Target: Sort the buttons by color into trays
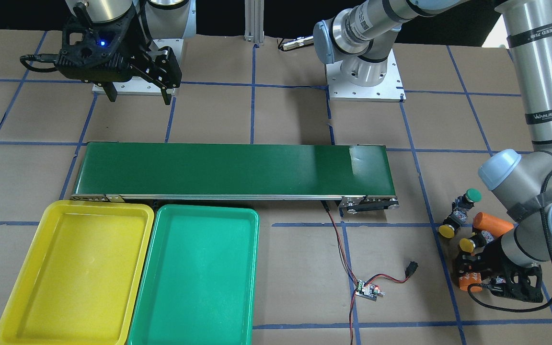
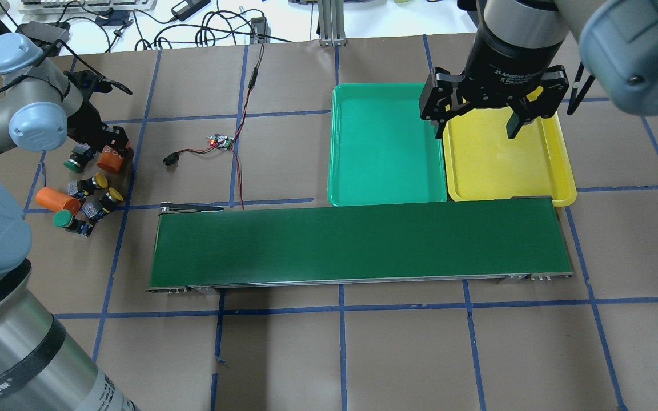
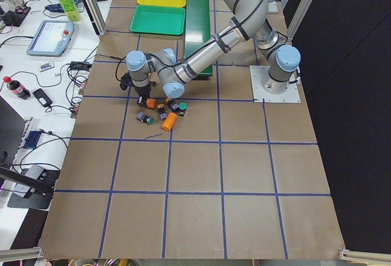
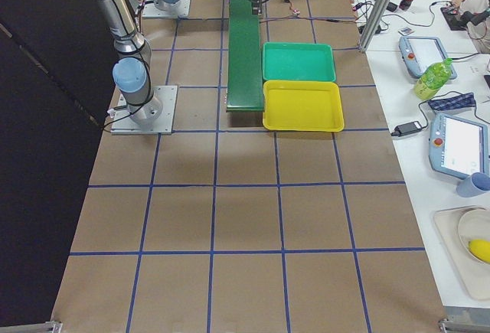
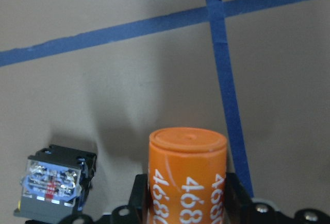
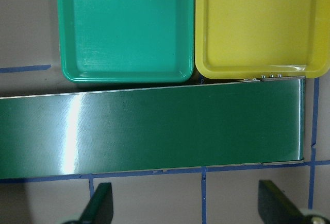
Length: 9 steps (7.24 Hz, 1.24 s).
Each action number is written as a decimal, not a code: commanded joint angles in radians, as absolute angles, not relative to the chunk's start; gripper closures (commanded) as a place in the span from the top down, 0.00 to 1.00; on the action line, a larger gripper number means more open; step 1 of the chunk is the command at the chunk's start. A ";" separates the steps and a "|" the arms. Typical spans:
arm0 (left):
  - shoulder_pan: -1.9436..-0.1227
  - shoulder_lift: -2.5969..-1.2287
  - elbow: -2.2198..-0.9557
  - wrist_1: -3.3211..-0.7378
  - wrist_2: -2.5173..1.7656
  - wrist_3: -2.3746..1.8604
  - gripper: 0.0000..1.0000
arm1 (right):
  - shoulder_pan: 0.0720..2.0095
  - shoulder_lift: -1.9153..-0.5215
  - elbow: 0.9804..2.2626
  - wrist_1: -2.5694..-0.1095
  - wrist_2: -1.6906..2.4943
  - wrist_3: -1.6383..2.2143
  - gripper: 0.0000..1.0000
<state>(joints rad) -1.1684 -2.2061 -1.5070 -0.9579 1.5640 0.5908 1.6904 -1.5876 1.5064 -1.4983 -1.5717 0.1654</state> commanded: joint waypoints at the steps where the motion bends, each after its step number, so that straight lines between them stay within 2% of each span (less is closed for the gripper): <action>1: -1.193 -2.133 -1.522 -0.992 1.569 0.594 0.00 | 1.686 -1.588 1.506 -1.496 -1.574 0.163 1.00; 4: -1.348 -1.912 -1.583 -1.198 1.563 0.603 0.00 | 1.690 -1.586 1.506 -1.500 -1.572 0.164 1.00; 7: -1.370 -1.722 -1.869 -1.146 1.504 0.702 0.00 | 1.692 -1.589 1.508 -1.494 -1.574 0.161 1.00; 9: -1.370 -1.665 -1.945 -1.120 1.482 0.868 0.00 | 1.692 -1.580 1.514 -1.505 -1.574 0.163 1.00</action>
